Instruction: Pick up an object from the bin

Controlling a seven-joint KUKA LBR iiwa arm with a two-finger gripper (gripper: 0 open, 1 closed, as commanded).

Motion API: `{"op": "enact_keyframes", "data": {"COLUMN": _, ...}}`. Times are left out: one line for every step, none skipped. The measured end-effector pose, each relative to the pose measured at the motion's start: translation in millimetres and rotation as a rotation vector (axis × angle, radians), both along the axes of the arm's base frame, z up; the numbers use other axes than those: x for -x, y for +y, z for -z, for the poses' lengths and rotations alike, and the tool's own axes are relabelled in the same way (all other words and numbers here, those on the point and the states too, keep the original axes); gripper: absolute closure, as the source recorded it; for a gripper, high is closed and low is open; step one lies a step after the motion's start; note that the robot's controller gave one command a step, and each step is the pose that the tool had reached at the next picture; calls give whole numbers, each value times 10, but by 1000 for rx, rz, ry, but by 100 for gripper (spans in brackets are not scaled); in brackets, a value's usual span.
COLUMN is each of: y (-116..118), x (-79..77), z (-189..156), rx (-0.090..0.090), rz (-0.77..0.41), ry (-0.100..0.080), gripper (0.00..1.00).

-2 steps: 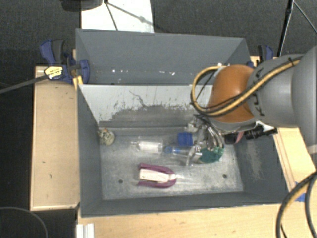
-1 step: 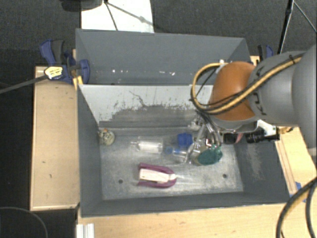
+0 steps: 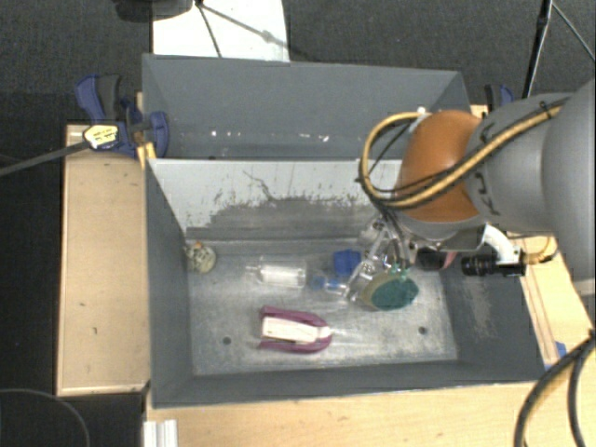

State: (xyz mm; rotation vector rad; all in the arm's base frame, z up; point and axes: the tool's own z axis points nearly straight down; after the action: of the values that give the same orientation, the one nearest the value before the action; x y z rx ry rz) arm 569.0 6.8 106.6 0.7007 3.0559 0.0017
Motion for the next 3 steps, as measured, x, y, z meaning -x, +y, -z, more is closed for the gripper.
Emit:
{"op": "enact_keyframes", "data": {"y": 86, "x": -26, "z": 325, "rx": -2, "rz": 204, "ry": 1, "gripper": 0}}
{"op": "enact_keyframes", "data": {"y": 86, "x": -38, "z": 311, "rx": -1, "rz": 199, "ry": 1, "gripper": 0}}
{"op": "enact_keyframes", "data": {"y": 78, "x": -50, "z": 299, "rx": -1, "rz": 198, "ry": -2, "gripper": 100}}
